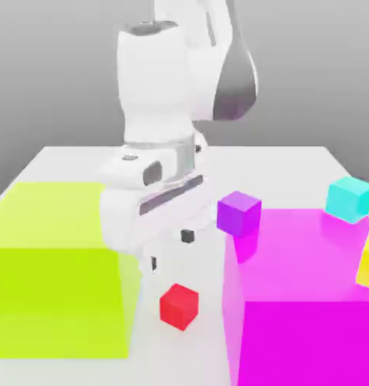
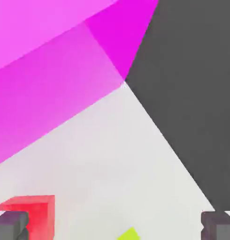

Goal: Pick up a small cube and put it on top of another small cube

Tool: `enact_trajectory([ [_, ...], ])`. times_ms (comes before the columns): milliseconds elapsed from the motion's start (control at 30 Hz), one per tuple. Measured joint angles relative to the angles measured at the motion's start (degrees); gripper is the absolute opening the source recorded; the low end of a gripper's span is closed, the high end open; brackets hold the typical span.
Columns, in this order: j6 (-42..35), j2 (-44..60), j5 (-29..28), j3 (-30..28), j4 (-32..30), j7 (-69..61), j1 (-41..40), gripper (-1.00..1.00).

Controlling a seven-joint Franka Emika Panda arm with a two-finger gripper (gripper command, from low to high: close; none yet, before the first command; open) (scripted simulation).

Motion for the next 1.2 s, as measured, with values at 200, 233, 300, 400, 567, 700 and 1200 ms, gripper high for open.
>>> enact_trajectory([
  [200,11.21,9.16,3.27,1.99,-6.43,0.31,0.44,0.00],
  [233,12.82,11.15,5.82,4.02,-6.15,-1.49,-0.92,0.00],
  [300,16.07,15.23,10.61,9.00,-5.39,-4.98,-4.73,0.00],
  [400,20.62,20.32,13.56,16.33,-4.27,-7.59,-11.41,-1.00],
  [567,20.47,20.26,13.16,16.36,-4.28,-7.54,-11.51,-1.00],
  [700,18.15,17.58,10.49,13.77,-4.97,-4.99,-9.57,-1.00],
  [1200,5.01,5.32,-15.83,10.16,2.21,1.80,-9.38,-1.00],
])
